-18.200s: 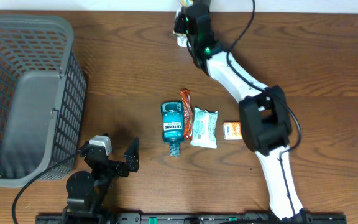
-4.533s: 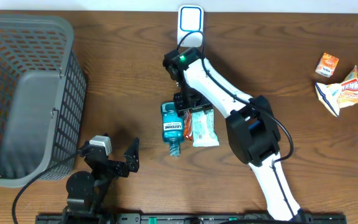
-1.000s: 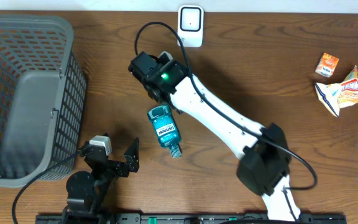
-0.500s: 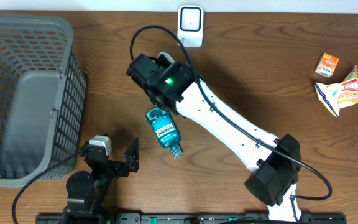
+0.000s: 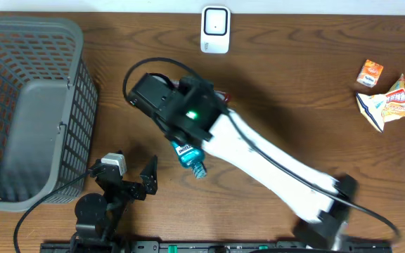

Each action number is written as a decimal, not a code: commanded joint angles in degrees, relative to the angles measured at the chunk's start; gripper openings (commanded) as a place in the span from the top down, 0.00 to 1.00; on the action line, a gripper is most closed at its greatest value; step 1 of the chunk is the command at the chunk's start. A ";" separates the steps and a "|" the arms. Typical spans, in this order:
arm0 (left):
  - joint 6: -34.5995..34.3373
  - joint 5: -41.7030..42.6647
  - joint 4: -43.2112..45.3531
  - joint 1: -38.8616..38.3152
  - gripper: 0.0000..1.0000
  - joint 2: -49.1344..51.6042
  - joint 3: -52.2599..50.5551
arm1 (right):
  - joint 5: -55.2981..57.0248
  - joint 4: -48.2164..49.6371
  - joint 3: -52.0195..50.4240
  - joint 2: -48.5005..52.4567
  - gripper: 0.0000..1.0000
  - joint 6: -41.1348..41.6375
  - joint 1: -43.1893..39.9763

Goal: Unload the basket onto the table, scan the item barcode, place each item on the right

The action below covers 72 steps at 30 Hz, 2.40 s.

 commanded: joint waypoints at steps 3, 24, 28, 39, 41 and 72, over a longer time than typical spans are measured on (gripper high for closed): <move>-0.13 0.72 -1.27 0.13 0.02 -0.35 -0.90 | -11.58 -0.76 0.87 -15.30 0.99 -9.53 1.53; -0.13 0.72 -1.27 0.13 0.02 -0.35 -0.90 | -67.34 -20.09 0.87 -47.67 0.99 -57.72 1.46; -0.13 0.72 -1.27 0.13 0.02 -0.35 -0.90 | -66.86 -21.11 0.76 -47.71 0.99 -57.75 1.44; -0.13 0.72 -1.27 0.13 0.02 -0.35 -0.90 | -57.68 -20.46 0.52 -40.00 0.99 -58.29 1.36; -0.13 0.72 -1.27 0.13 0.02 -0.35 -0.90 | -56.81 -20.50 0.52 -38.03 0.99 -58.10 1.36; -0.13 0.72 -1.27 0.13 0.02 -0.35 -0.90 | -83.32 0.61 0.44 -15.93 0.99 -21.09 -29.49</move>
